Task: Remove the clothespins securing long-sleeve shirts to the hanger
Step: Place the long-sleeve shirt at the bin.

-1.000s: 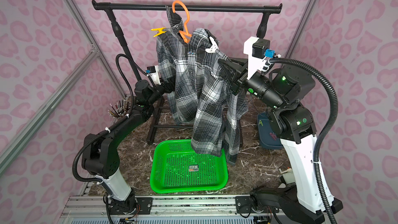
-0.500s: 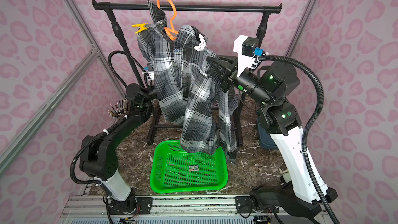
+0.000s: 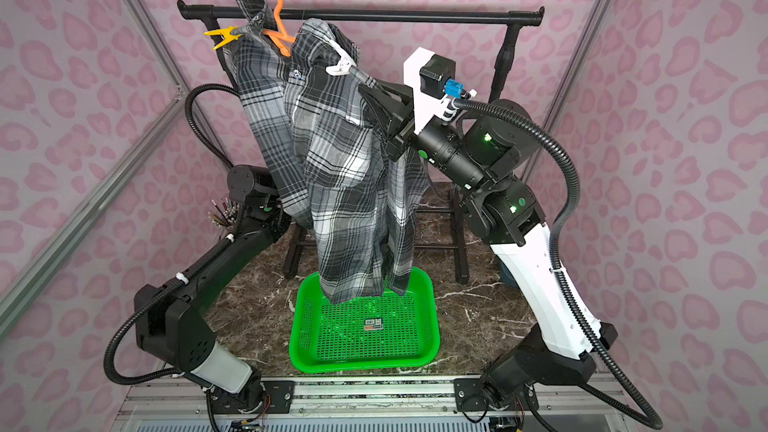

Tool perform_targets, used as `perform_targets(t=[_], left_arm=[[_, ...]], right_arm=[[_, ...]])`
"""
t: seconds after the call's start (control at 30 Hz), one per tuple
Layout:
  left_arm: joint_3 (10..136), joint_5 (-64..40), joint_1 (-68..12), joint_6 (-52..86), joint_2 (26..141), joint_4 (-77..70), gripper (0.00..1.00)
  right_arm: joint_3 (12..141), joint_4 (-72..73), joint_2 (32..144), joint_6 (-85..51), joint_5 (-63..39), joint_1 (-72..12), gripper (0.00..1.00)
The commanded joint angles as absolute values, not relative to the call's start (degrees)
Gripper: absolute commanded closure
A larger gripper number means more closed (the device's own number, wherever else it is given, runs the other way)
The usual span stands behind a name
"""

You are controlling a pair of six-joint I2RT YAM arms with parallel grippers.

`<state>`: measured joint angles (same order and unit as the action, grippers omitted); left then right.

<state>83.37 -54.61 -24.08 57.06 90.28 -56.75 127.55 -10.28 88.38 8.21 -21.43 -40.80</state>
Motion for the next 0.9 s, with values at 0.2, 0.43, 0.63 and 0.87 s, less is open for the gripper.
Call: perform_targets(t=[0.2, 0.43, 0.63, 0.87], left_arm=[[79.21, -55.90, -26.99, 38.76, 78.35, -32.54, 0.53], [68.87, -48.48, -32.16, 26.09, 68.76, -13.85, 0.54], [60.79, -41.99, -36.56, 23.44, 65.08, -7.31, 0.56], [51.42, -29.44, -37.44, 21.08, 63.50, -2.05, 0.62]], right_arm=[[111.22, 1.94, 81.16, 7.55, -19.16, -42.09, 1.00], [94.02, 11.94, 73.83, 4.33, -18.78, -42.01, 1.00], [85.62, 16.36, 70.41, 2.68, -17.83, -42.10, 1.00], [71.42, 23.73, 66.28, -0.39, -19.79, -40.47, 1.00]])
